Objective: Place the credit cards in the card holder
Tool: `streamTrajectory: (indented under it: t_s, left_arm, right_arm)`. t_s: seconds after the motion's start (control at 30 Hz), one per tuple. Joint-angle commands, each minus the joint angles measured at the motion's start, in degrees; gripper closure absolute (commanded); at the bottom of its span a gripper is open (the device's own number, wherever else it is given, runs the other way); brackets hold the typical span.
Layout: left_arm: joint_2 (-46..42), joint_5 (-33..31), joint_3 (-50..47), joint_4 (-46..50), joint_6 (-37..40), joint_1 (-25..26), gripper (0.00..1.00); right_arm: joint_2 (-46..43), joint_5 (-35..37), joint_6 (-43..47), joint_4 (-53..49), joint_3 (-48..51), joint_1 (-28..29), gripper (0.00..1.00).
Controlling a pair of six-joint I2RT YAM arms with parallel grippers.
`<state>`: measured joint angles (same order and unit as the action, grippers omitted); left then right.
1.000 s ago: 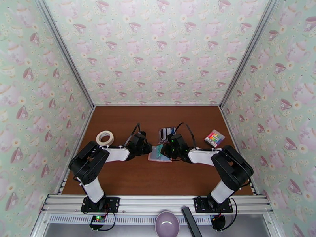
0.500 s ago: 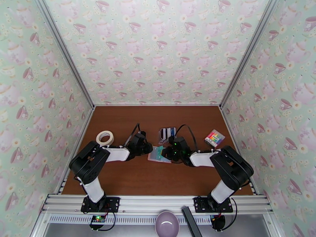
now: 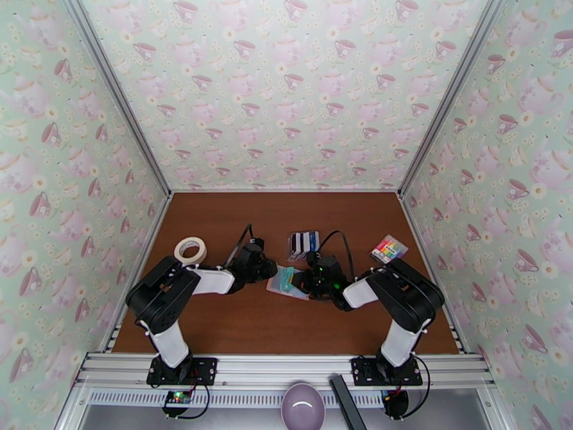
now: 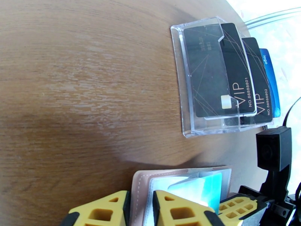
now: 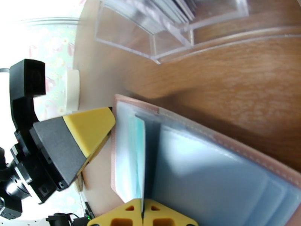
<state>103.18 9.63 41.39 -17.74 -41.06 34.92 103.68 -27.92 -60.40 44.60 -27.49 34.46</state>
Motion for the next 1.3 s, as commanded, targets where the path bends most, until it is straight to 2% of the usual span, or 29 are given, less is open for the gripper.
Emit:
streamTrajectory:
  t_s: [0.0,0.1,0.3,0.5,0.53,0.7,0.83,1.27]
  left_arm:
    - [7.9,5.8,-4.5,9.1,-2.5,2.6,0.76]
    - [8.3,6.0,-4.8,8.6,-2.7,2.7,0.76]
    - [8.7,6.0,-4.8,8.2,-2.8,2.7,0.76]
    - [7.8,5.6,-4.9,8.6,-3.0,2.7,0.76]
    - [7.6,5.6,-4.9,8.8,-3.0,2.7,0.76]
    - [6.9,5.4,-5.0,9.0,-3.0,2.6,0.76]
    - [6.1,5.5,-5.6,9.0,-2.9,2.7,0.76]
    - [2.9,6.2,-10.6,7.1,-3.3,3.2,0.76]
  right_arm:
    - [3.7,1.2,-3.6,2.3,2.1,0.1,1.00]
    - [3.3,1.1,-3.4,1.3,1.9,0.3,0.97]
    - [-3.4,4.5,3.4,-18.9,-2.9,1.9,0.92]
    - [-8.6,9.7,10.3,-39.1,-9.5,2.5,0.59]
    - [-9.7,11.4,11.3,-42.5,-10.4,2.5,0.58]
    - [-13.6,17.1,15.8,-54.4,-15.3,2.9,0.56]
    - [-13.0,19.0,17.9,-59.4,-19.3,3.8,0.56]
    - [-6.2,22.2,19.1,-64.2,-26.1,6.3,0.59]
